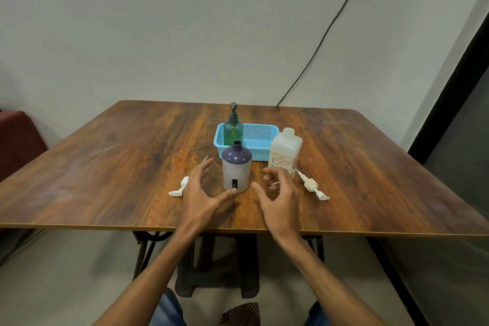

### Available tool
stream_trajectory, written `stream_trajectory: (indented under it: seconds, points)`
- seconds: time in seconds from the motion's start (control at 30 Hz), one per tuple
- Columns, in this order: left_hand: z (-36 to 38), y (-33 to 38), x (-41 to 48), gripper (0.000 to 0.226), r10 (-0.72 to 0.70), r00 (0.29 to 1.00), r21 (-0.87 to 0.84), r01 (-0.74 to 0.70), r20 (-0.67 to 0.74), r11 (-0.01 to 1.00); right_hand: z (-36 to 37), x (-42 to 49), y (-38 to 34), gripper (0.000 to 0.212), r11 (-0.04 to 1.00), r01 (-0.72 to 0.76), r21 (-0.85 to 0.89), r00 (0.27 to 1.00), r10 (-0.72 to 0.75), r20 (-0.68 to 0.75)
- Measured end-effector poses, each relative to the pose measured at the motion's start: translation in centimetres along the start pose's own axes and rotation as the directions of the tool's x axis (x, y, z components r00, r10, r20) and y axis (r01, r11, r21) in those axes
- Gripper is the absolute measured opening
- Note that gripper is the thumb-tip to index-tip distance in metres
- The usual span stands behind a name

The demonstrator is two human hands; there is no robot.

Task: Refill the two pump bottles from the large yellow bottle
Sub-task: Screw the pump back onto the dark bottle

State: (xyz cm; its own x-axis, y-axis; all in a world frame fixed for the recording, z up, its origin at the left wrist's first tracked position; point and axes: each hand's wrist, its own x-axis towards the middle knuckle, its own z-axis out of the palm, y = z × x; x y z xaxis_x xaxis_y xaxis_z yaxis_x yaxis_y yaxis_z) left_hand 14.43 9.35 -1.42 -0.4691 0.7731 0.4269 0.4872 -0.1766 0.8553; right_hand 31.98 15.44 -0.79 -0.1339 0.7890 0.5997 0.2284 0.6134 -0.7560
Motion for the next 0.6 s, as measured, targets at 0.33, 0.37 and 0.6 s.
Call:
stream_trajectory:
  seconds: [0.33,0.37,0.6]
  points:
    - [-5.7,-2.5,-0.5,0.053,0.019,0.981,0.197,0.021,-0.195,0.98,4.1,0.0,0.9,0.088,0.958,-0.28,-0.067,0.936,0.287,0.203]
    - [-6.1,-2.9,-0.2,0.054,0.005,0.979,0.214,0.04,-0.203,0.976,4.4,0.2,0.9,0.09,0.956,-0.285,-0.073,0.933,0.294,0.205]
    - [-6.7,-5.6,1.5,0.065,-0.172,0.981,0.284,0.19,-0.087,0.94,6.3,1.5,0.8,0.096,0.945,-0.316,-0.083,0.925,0.326,0.194]
